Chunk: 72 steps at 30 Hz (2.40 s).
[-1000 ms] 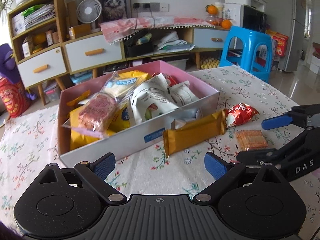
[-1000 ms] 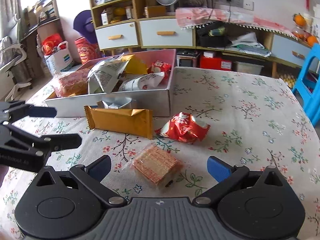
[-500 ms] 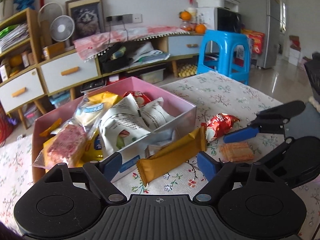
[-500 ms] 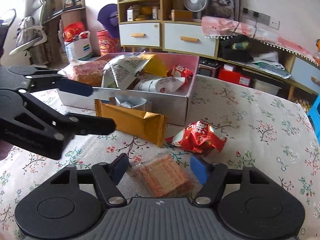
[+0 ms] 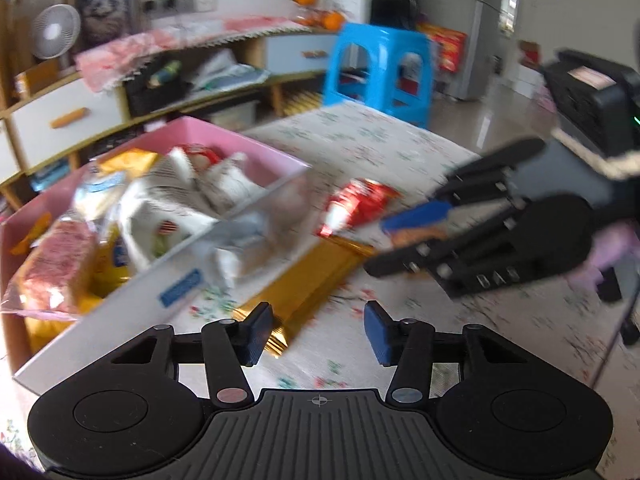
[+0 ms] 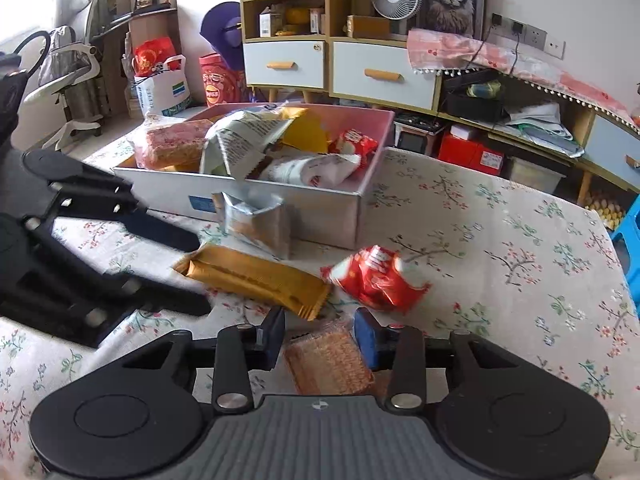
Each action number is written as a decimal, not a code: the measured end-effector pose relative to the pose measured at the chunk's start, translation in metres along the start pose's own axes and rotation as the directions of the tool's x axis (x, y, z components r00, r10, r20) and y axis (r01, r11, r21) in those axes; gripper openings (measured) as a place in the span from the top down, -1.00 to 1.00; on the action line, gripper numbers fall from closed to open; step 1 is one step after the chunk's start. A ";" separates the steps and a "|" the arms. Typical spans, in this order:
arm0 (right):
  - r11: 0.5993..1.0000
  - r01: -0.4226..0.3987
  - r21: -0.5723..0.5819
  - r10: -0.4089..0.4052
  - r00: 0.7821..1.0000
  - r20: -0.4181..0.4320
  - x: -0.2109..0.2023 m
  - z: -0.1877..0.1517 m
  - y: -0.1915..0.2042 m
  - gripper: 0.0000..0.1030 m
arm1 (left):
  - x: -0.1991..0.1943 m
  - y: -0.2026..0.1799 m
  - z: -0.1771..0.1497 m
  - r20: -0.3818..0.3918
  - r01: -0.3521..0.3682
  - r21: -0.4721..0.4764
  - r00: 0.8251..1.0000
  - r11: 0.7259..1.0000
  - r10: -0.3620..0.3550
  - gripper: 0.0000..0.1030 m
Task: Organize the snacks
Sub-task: 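Grasp the gold bar with the left tool while the right tool grasps the wafer pack, then carry both held snacks into the pink box and open both tools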
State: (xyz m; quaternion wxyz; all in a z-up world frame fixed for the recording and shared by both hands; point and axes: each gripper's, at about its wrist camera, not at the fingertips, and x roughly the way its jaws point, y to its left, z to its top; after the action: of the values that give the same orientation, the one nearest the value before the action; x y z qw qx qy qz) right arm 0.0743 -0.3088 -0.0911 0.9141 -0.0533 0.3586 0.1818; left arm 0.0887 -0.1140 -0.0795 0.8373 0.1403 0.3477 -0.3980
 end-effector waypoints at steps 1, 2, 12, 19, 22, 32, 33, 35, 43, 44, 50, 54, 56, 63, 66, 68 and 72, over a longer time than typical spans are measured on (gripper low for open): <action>1.000 0.002 0.000 -0.002 1.000 -0.004 -0.001 -0.001 -0.002 0.49 | 0.000 -0.002 0.001 -0.002 0.005 0.013 1.000 1.000 -0.005 0.07; 1.000 0.000 0.003 0.000 1.000 -0.011 -0.002 -0.002 -0.005 0.47 | 0.000 -0.004 0.001 0.002 0.005 0.020 1.000 1.000 -0.005 0.04; 0.998 -0.058 -0.037 0.057 0.998 -0.020 -0.018 -0.012 -0.009 -0.24 | 0.022 -0.004 0.011 0.003 -0.050 0.024 0.999 0.998 0.050 -0.13; 0.991 -0.028 -0.132 0.023 0.999 -0.035 -0.014 -0.018 0.004 -0.12 | 0.034 0.007 0.021 -0.033 -0.053 -0.037 0.998 0.998 0.052 -0.12; 0.991 -0.029 -0.134 0.024 0.999 -0.037 -0.013 -0.017 0.003 -0.06 | 0.034 0.001 0.020 -0.047 -0.068 -0.002 0.997 0.998 0.068 -0.03; 0.985 -0.032 -0.168 0.022 0.998 -0.062 -0.016 -0.013 0.011 0.55 | 0.022 -0.017 0.013 -0.072 -0.141 -0.058 0.988 0.988 0.137 0.49; 0.985 -0.028 -0.173 0.017 0.998 -0.064 -0.017 -0.013 0.013 0.55 | 0.021 -0.019 0.012 -0.075 -0.148 -0.065 0.987 0.987 0.143 0.49; 0.983 -0.021 -0.180 0.008 0.997 -0.070 -0.018 -0.012 0.014 0.55 | 0.018 -0.022 0.010 -0.081 -0.159 -0.084 0.985 0.984 0.153 0.50; 0.978 -0.001 -0.209 -0.017 0.996 -0.083 -0.024 -0.011 0.022 0.55 | 0.003 -0.017 0.005 -0.117 -0.172 -0.194 0.982 0.966 0.151 0.50; 0.978 0.001 -0.210 -0.019 0.996 -0.083 -0.025 -0.010 0.023 0.55 | 0.000 -0.015 0.004 -0.121 -0.169 -0.209 0.982 0.963 0.146 0.50; 0.982 0.015 -0.188 -0.029 0.997 -0.072 -0.030 -0.003 0.024 0.56 | -0.021 -0.012 0.002 -0.111 -0.154 -0.267 0.985 0.951 0.129 0.50; 0.987 0.030 -0.158 -0.040 0.997 -0.062 -0.032 0.003 0.024 0.56 | -0.036 -0.010 0.005 -0.086 -0.142 -0.289 0.989 0.947 0.122 0.50; 0.990 0.039 -0.137 -0.048 0.997 -0.059 -0.031 0.008 0.024 0.56 | -0.043 -0.008 0.007 -0.071 -0.128 -0.306 0.991 0.943 0.111 0.50; 0.997 0.072 -0.007 -0.072 0.997 -0.027 -0.028 0.031 0.015 0.56 | -0.065 0.009 0.015 0.007 -0.098 -0.391 0.994 0.915 0.110 0.50; 0.995 0.070 0.075 -0.069 0.998 -0.008 -0.026 0.041 0.007 0.56 | -0.072 0.021 0.015 0.028 -0.099 -0.429 0.992 0.898 0.123 0.50; 0.989 0.068 0.132 -0.070 0.998 0.006 -0.024 0.049 0.002 0.56 | -0.075 0.028 0.015 0.037 -0.102 -0.449 0.990 0.887 0.133 0.50; 0.968 0.054 0.247 -0.067 0.997 0.043 -0.019 0.062 -0.009 0.56 | -0.078 0.046 0.019 0.051 -0.110 -0.495 0.987 0.862 0.155 0.50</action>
State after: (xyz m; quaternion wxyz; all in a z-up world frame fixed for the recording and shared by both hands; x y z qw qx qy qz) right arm 0.1042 -0.3087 -0.0323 0.9275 0.0539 0.3533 0.1093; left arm 0.0980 -0.0500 -0.0142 0.8854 -0.0710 0.3891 -0.2440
